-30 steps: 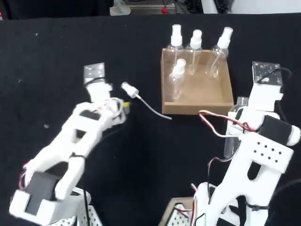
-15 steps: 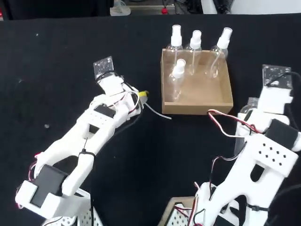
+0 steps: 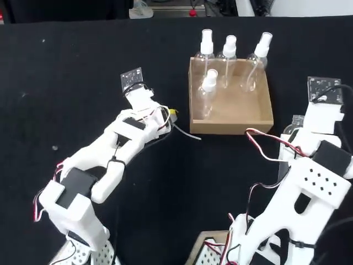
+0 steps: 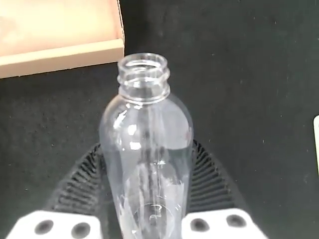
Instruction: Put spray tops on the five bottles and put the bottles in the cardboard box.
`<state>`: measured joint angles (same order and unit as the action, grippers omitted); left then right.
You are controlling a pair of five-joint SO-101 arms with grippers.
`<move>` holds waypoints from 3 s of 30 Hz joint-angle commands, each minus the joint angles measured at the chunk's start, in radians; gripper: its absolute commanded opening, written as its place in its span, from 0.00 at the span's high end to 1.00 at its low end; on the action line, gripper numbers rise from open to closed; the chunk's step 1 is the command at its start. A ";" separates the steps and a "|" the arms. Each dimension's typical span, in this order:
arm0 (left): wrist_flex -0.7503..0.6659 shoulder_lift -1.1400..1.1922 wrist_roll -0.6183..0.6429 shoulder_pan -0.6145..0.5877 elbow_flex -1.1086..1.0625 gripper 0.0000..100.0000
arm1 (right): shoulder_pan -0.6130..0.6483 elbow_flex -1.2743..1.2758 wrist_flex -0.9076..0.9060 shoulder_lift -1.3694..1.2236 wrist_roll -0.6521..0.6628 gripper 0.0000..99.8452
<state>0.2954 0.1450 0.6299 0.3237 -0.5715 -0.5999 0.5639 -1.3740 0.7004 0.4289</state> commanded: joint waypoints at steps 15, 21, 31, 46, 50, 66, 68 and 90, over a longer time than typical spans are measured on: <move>0.338 -0.018 0.002 -0.054 0.082 0.96 | -0.021 -0.012 0.025 0.027 0.008 0.99; 0.678 -0.087 -0.152 -0.278 0.186 0.97 | -0.021 -0.012 0.008 0.038 -0.002 0.99; 1.057 -0.187 -0.787 -0.541 0.208 0.97 | 0.104 -0.004 -0.166 0.326 -0.003 0.99; 1.358 -0.180 -1.017 -0.610 0.349 0.76 | 0.305 0.064 -0.236 0.395 -0.087 0.99; 1.425 -0.180 -1.037 -0.618 0.541 0.75 | 0.307 0.062 -0.236 0.398 -0.087 0.99; 1.320 0.275 -0.947 -0.625 1.079 0.75 | 0.302 0.065 -0.238 0.400 -0.086 0.99; 1.398 0.367 -0.947 -0.624 1.233 0.75 | 0.302 0.065 -0.241 0.400 -0.086 0.99; 1.464 0.842 -0.970 -0.677 1.616 0.75 | 0.302 0.065 -0.244 0.400 -0.086 0.99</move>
<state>1.7484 0.9828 -0.3261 -0.3468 0.9996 -0.3084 0.6329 -1.6118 1.0810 0.3445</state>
